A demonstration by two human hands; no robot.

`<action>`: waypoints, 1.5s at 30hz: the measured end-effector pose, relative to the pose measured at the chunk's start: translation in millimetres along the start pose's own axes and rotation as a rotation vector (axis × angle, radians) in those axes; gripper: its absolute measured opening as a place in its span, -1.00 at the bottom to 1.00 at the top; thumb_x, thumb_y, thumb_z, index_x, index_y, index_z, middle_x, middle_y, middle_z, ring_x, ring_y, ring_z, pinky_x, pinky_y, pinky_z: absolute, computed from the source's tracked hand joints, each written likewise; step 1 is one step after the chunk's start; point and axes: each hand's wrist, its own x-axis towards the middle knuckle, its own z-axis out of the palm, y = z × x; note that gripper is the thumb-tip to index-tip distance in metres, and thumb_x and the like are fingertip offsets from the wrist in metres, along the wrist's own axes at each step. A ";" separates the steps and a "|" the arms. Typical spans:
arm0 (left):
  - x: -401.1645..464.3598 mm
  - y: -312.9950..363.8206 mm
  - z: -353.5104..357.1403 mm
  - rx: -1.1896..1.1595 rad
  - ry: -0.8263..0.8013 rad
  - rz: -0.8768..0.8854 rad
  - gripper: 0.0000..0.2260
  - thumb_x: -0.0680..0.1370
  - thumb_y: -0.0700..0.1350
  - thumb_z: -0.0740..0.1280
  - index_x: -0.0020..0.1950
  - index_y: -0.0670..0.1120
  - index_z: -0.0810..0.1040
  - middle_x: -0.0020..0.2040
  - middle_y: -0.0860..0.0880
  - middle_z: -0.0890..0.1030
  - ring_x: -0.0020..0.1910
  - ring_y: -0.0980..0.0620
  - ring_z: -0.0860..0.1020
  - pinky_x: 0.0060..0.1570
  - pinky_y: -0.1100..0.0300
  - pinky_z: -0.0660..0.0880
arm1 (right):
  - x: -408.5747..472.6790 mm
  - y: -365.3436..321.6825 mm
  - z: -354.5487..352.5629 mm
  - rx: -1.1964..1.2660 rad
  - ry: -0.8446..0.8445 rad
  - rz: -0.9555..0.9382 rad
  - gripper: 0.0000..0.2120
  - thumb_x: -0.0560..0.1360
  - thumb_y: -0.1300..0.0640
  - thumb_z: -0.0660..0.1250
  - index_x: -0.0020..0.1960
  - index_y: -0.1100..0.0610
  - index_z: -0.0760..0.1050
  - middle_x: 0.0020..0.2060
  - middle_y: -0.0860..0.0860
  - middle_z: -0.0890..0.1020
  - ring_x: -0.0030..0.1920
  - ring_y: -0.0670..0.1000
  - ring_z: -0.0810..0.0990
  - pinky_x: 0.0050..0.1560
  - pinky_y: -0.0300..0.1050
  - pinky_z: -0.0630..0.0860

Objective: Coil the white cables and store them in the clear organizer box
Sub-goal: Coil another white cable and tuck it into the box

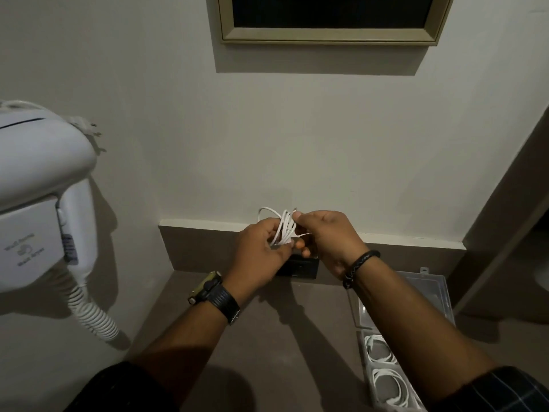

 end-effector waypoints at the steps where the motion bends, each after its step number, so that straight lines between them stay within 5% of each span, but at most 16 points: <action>1: 0.6 0.9 -1.5 -0.027 -0.022 -0.021 -0.79 0.40 -0.18 0.47 -0.13 0.14 0.60 -0.18 0.04 0.69 -0.19 0.07 0.63 -0.20 0.16 0.57 | 0.1 1.4 0.4 -0.019 0.027 -0.019 -0.78 0.50 0.11 0.37 -0.23 0.24 0.60 -0.40 0.11 0.61 -0.52 -0.01 0.52 -0.53 -0.23 0.46; 4: 2.2 3.5 -8.3 -0.155 -0.157 -0.102 -0.80 0.42 -0.26 0.44 -0.10 0.05 0.64 -0.13 -0.07 0.72 -0.12 -0.06 0.67 -0.07 0.06 0.58 | 0.1 4.8 -0.3 -0.022 0.092 -0.065 -0.88 0.48 0.15 0.39 -0.08 0.22 0.54 -0.37 0.12 0.64 -0.51 -0.01 0.57 -0.49 -0.21 0.51; 8: 3.1 2.8 -17.3 -0.358 -0.317 -0.161 -0.90 0.53 -0.29 0.32 -0.05 -0.19 0.62 -0.23 0.01 0.68 -0.19 0.10 0.64 -0.06 0.26 0.52 | 0.9 5.7 -5.8 -0.113 0.010 -0.108 -0.89 0.53 0.19 0.32 0.05 0.13 0.54 -0.26 0.14 0.66 -0.44 0.02 0.59 -0.46 -0.18 0.52; 14: 4.9 3.4 -30.0 -0.260 -0.310 -0.176 -0.73 0.59 -0.16 0.26 -0.26 0.01 0.64 -0.23 0.00 0.64 -0.15 0.08 0.57 -0.05 0.21 0.43 | 1.6 -4.9 -21.4 -0.534 -0.096 -0.264 -0.86 0.54 0.16 0.31 -0.01 0.17 0.64 -0.27 0.05 0.67 -0.41 -0.11 0.60 -0.42 -0.23 0.54; 17: 5.3 6.3 -33.3 -0.192 -0.297 -0.151 -0.78 0.59 -0.13 0.26 -0.20 -0.03 0.63 -0.23 -0.11 0.63 -0.11 -0.03 0.57 0.01 0.10 0.43 | 2.2 -11.3 -25.3 -0.787 -0.070 -0.469 -0.88 0.54 0.16 0.31 -0.09 0.15 0.61 -0.31 -0.10 0.58 -0.35 -0.16 0.54 -0.29 -0.36 0.44; 20: 4.8 8.1 -35.7 -0.064 -0.328 -0.143 -0.74 0.59 -0.05 0.25 -0.28 -0.02 0.58 -0.26 -0.14 0.62 -0.22 0.01 0.54 -0.11 0.13 0.40 | 4.2 -17.0 -28.2 -0.881 0.017 -0.704 -0.90 0.54 0.19 0.29 -0.11 0.15 0.56 -0.22 -0.02 0.54 -0.21 -0.15 0.45 -0.17 -0.44 0.34; 22: 3.8 11.5 -37.0 -0.158 -0.368 -0.163 -0.76 0.60 -0.08 0.22 -0.20 -0.07 0.60 -0.35 -0.04 0.54 -0.31 0.09 0.47 -0.21 0.23 0.37 | 7.6 -16.6 -30.8 -0.811 0.048 -0.700 -0.89 0.55 0.18 0.28 -0.11 0.17 0.54 -0.19 0.03 0.55 -0.17 -0.05 0.48 -0.13 -0.36 0.38; 26: 7.9 18.9 -36.3 -0.561 -0.362 -0.221 -0.75 0.60 -0.19 0.14 -0.20 -0.17 0.54 -0.47 0.03 0.38 -0.44 0.12 0.32 -0.37 0.27 0.30 | 6.3 2.3 -18.4 -0.367 -0.019 -0.364 -0.82 0.59 0.19 0.22 -0.05 0.28 0.53 -0.21 0.13 0.58 -0.23 0.06 0.55 -0.18 0.06 0.53; 30: 12.7 22.0 -39.3 -0.741 -0.475 -0.292 -0.77 0.52 -0.12 0.18 -0.32 -0.12 0.45 -0.54 0.06 0.26 -0.46 0.07 0.23 -0.38 0.15 0.23 | -1.2 25.5 -1.8 -0.100 -0.100 -0.188 -0.82 0.60 0.15 0.22 -0.05 0.20 0.56 -0.25 0.07 0.62 -0.29 0.03 0.54 -0.33 -0.09 0.53; 34: 16.9 19.2 -48.1 -0.819 -0.619 -0.350 -0.78 0.47 -0.09 0.15 -0.35 -0.10 0.42 -0.55 0.07 0.26 -0.38 -0.01 0.05 -0.37 0.15 0.23 | 0.3 19.8 -0.8 -0.065 -0.092 -0.239 -0.82 0.58 0.14 0.25 -0.04 0.17 0.60 -0.20 0.04 0.68 -0.20 0.04 0.61 -0.15 -0.03 0.59; 36: 20.5 18.7 -49.5 -0.849 -0.596 -0.350 -0.77 0.48 -0.08 0.16 -0.35 -0.10 0.43 -0.56 0.07 0.26 -0.43 0.04 0.11 -0.39 0.19 0.30 | -0.1 15.5 0.6 -0.037 -0.142 -0.211 -0.83 0.56 0.16 0.28 -0.03 0.21 0.61 -0.22 0.07 0.67 -0.24 0.03 0.59 -0.19 -0.03 0.57; 41: 33.0 18.5 -49.5 -0.630 -0.340 -0.300 -0.80 0.47 -0.08 0.20 -0.33 -0.10 0.49 -0.52 0.04 0.28 -0.52 0.12 0.25 -0.30 0.13 0.20 | -6.3 11.2 4.0 0.080 -0.256 -0.099 -0.76 0.52 0.18 0.27 0.03 0.34 0.59 -0.16 0.22 0.55 -0.24 0.07 0.46 -0.36 -0.17 0.41; 45: 30.6 23.3 -41.8 -0.282 -0.234 -0.195 -0.76 0.51 -0.06 0.19 -0.34 0.00 0.50 -0.52 0.10 0.37 -0.50 0.11 0.30 -0.41 0.18 0.23 | -6.9 7.5 1.0 0.235 -0.181 0.003 -0.67 0.46 0.05 0.13 -0.16 0.23 0.60 -0.20 0.18 0.59 -0.22 0.12 0.46 -0.34 -0.11 0.39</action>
